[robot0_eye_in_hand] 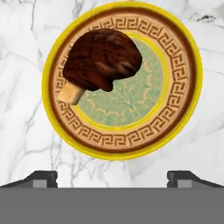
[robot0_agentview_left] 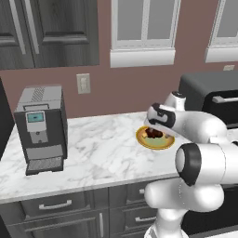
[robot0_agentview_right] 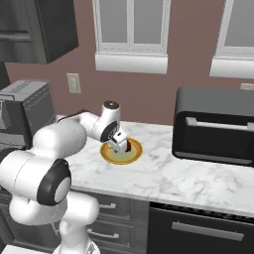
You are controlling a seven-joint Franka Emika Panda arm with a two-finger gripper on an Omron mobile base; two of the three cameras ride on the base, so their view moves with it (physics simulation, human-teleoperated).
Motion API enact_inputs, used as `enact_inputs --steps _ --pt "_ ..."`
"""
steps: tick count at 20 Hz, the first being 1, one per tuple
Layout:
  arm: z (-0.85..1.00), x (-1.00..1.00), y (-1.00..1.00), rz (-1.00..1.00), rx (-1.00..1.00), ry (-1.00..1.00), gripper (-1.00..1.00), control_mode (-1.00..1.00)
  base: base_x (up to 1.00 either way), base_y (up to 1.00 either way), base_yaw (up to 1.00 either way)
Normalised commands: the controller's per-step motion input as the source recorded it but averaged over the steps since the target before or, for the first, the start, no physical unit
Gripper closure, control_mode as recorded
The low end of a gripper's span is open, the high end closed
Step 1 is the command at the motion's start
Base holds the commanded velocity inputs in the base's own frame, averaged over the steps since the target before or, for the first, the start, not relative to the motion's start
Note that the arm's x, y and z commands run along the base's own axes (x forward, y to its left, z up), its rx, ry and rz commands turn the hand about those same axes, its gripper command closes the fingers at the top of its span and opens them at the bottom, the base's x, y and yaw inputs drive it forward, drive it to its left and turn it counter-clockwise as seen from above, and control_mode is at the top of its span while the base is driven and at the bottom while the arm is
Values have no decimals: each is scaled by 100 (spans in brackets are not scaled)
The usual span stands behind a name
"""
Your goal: Place the steak on the counter behind the older steak on the same shelf of the fridge to maintain FIFO order. Close the fridge door when finished.
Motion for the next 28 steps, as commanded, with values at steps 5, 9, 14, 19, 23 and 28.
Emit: enact_inputs --steps 5,9,14,19,23,28 --pt "-15 53 0 -16 0 0 -100 -100 0 0 0" --pt "-13 42 0 -14 0 0 -100 -100 0 0 0" --pt "-24 28 0 -14 0 0 -100 -100 0 0 0" --pt "-21 20 0 -14 2 0 -100 -100 0 0 0" --pt "-20 27 0 -14 1 0 -100 -100 0 0 0" --pt "-18 34 0 -13 2 0 -100 -100 0 0 0"
